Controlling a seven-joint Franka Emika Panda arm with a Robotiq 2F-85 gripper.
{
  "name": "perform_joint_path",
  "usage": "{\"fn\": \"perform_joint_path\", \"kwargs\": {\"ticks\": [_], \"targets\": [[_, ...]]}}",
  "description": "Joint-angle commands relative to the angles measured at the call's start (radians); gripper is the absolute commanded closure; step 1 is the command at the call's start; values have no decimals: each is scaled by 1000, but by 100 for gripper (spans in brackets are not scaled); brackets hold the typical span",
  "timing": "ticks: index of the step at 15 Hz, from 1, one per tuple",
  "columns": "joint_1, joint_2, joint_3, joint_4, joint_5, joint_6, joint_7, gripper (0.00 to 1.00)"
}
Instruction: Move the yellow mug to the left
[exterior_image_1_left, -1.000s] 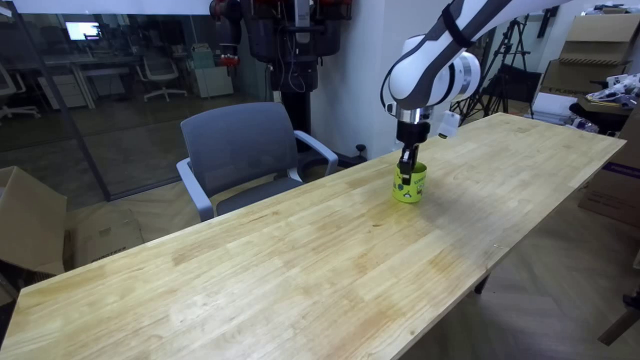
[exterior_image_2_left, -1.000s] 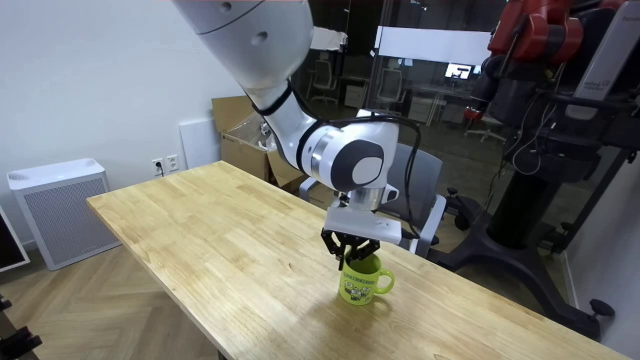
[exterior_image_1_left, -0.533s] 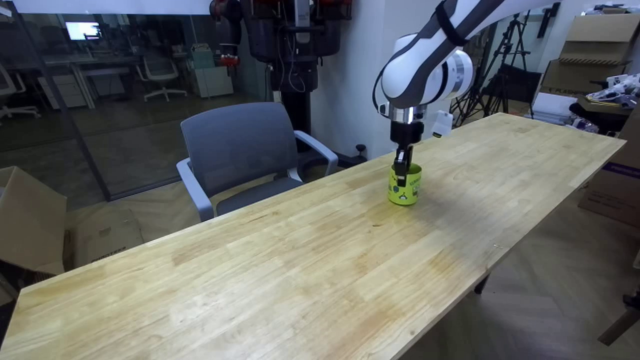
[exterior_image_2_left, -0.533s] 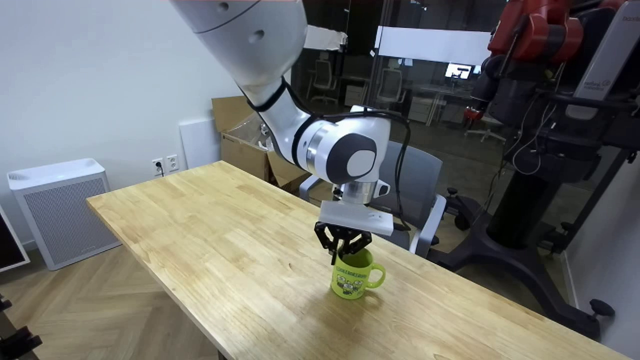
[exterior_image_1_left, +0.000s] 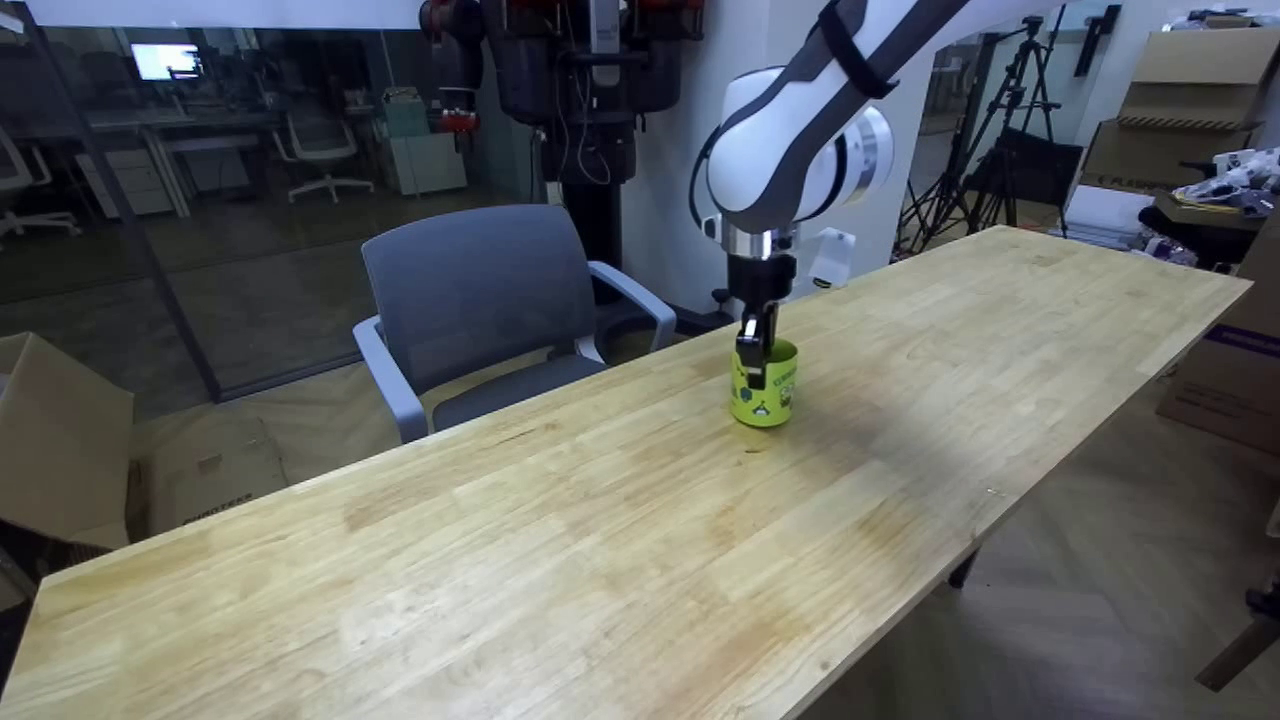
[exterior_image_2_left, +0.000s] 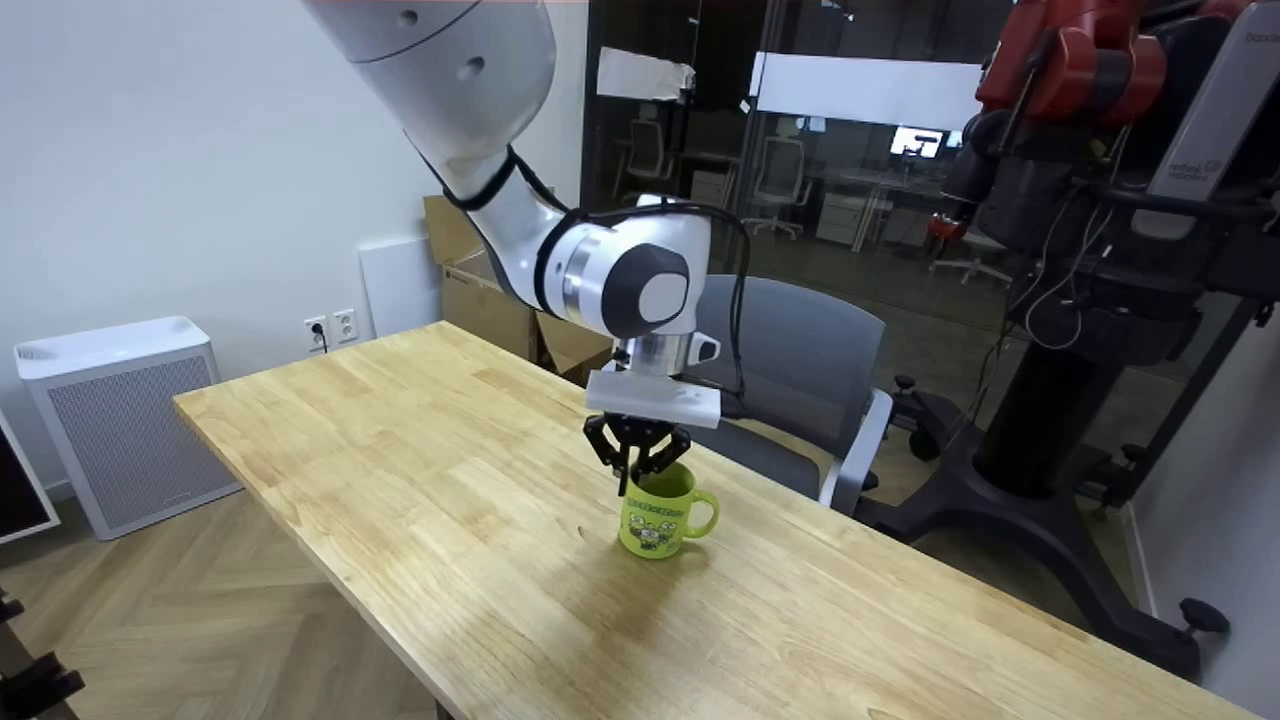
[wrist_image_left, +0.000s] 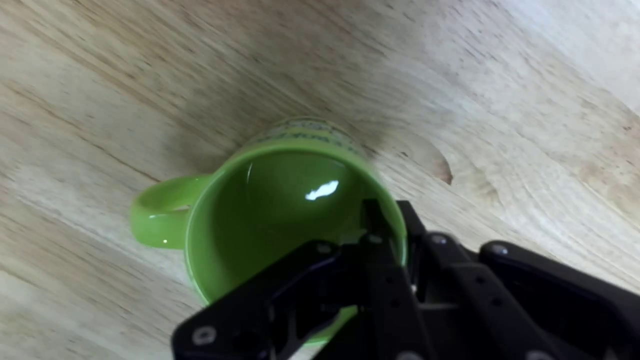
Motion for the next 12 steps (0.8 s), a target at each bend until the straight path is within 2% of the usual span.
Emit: {"fn": "perform_joint_path", "kwargs": {"ticks": [1, 7, 8, 9, 10, 12], "targets": [[31, -13, 20, 11, -12, -18, 79, 97], [62, -10, 30, 13, -16, -25, 133, 97], [69, -14, 25, 11, -20, -27, 146, 92], [75, -19, 21, 6, -23, -27, 160, 65], [81, -26, 16, 1, -28, -25, 174, 64], [93, -43, 7, -13, -41, -15, 203, 52]]}}
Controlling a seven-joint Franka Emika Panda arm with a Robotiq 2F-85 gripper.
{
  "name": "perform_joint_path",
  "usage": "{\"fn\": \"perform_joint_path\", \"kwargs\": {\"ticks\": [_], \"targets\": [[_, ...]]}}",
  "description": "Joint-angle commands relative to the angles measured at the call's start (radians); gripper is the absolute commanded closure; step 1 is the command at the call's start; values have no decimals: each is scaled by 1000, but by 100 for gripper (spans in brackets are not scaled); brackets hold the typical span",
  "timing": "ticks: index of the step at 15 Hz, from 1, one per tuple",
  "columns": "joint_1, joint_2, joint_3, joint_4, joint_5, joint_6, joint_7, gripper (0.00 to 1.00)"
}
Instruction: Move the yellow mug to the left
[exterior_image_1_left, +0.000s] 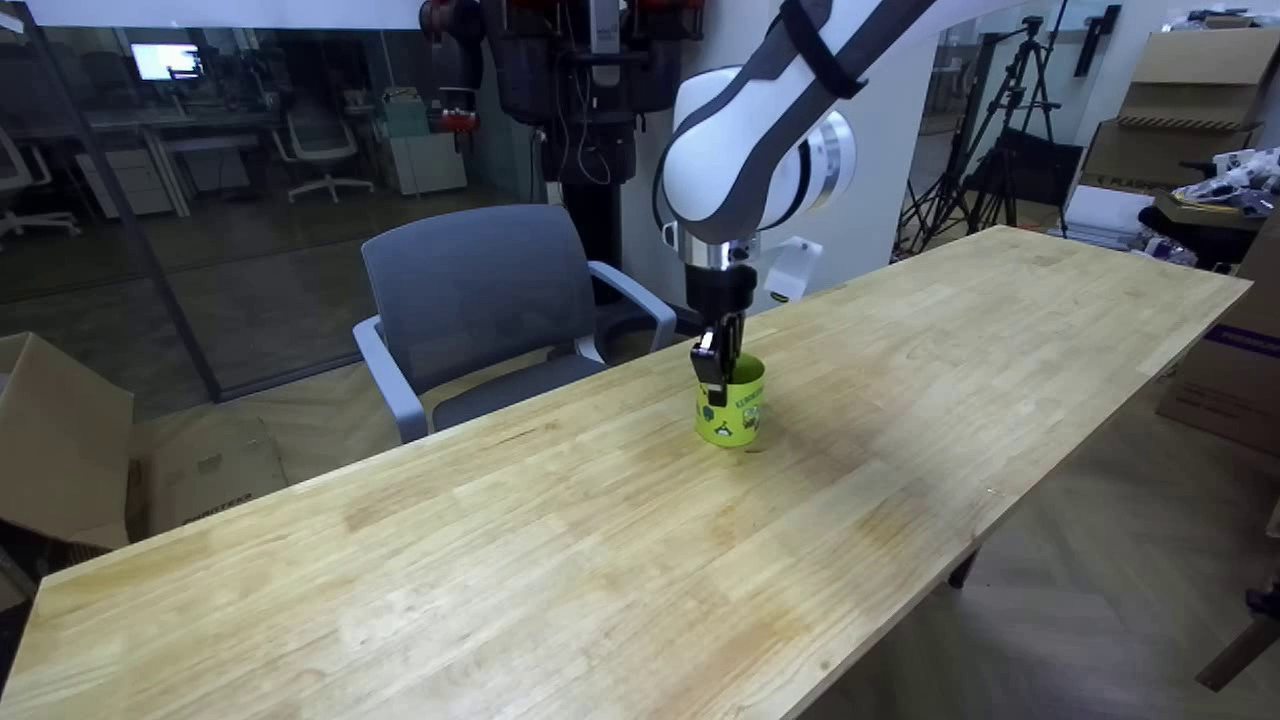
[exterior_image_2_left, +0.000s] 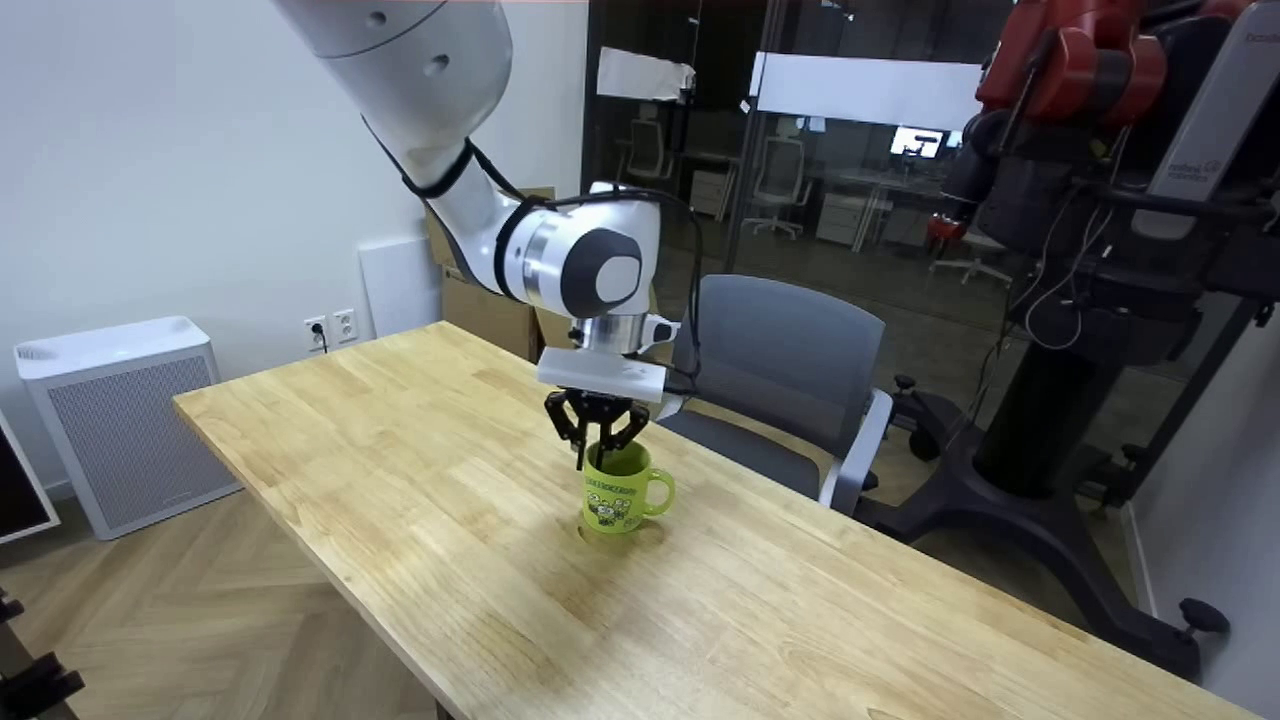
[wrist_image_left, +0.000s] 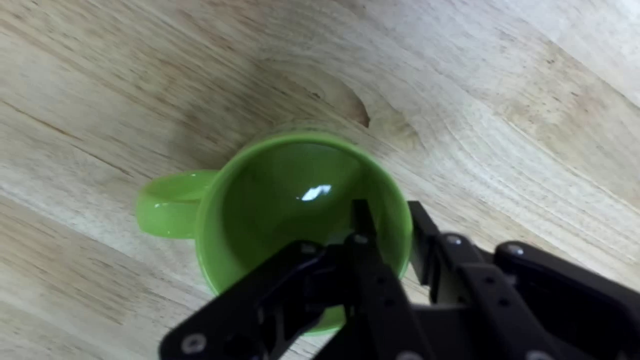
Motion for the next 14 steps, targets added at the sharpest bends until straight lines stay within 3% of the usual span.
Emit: {"fn": "perform_joint_path", "kwargs": {"ticks": [1, 6, 7, 10, 14], "targets": [[32, -50, -24, -18, -41, -12, 95, 46], [53, -90, -39, -31, -66, -12, 158, 12], [30, -52, -16, -1, -55, -3, 105, 29], [35, -64, -19, -5, -56, -4, 116, 12], [35, -64, -21, -9, -57, -4, 119, 12]]}}
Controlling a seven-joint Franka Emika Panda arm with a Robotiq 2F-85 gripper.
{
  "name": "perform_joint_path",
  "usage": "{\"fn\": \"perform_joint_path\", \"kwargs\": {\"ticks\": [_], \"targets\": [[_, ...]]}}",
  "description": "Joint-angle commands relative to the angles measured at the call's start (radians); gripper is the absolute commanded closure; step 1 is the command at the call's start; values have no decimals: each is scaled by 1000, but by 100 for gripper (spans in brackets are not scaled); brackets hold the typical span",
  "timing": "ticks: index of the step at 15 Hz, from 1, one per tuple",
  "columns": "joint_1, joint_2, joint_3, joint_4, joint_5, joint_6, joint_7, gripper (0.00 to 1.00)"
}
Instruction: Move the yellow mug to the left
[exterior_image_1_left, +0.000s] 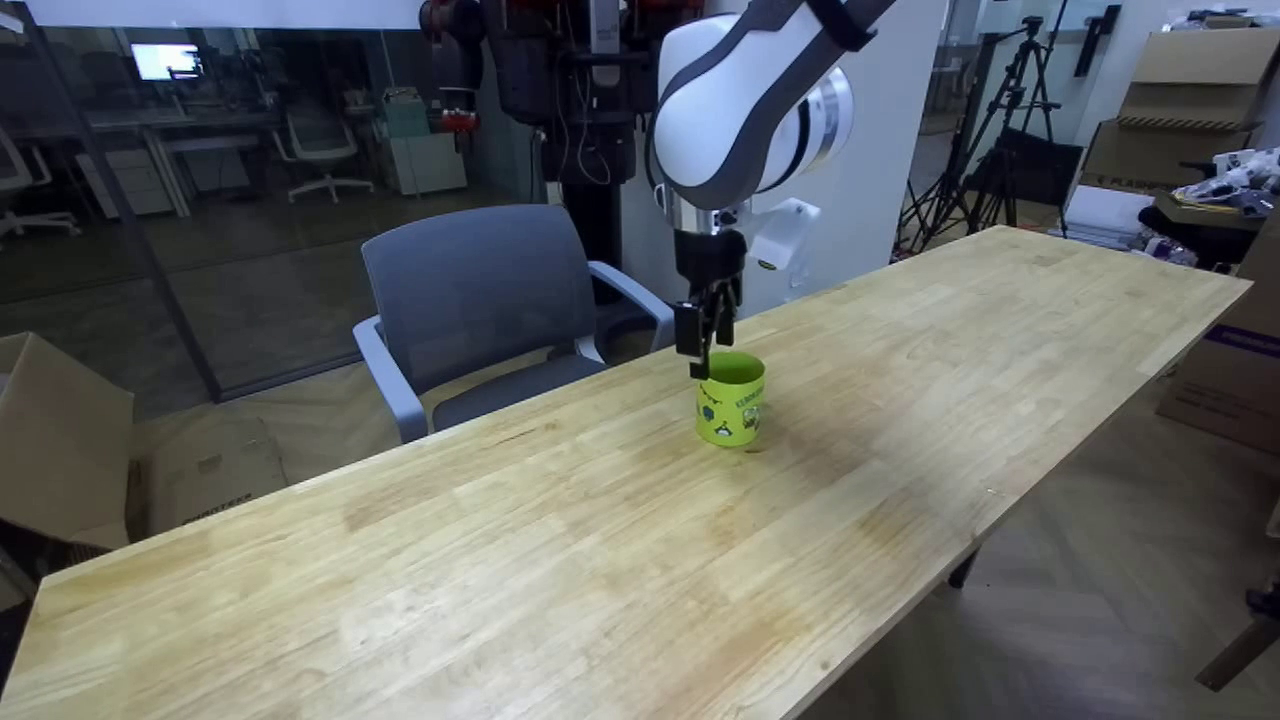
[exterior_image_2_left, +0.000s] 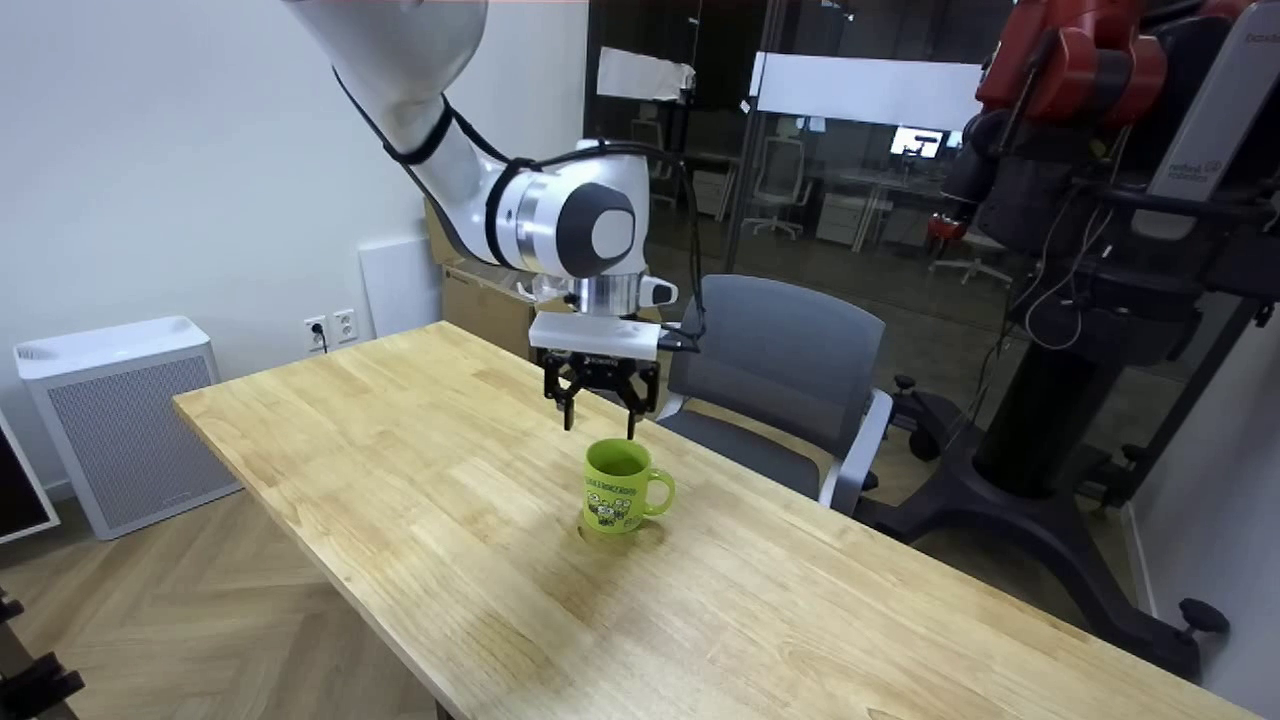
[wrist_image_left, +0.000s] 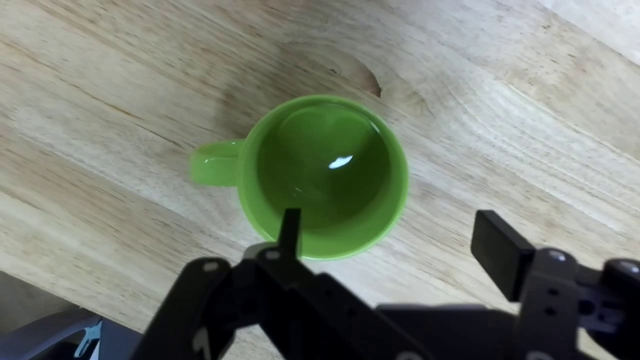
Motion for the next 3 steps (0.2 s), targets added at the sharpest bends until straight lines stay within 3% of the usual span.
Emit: {"fn": "perform_joint_path", "kwargs": {"ticks": [1, 3], "targets": [[-7, 1, 8, 2, -8, -3, 5, 12], [-7, 1, 8, 2, -8, -3, 6, 12]]}}
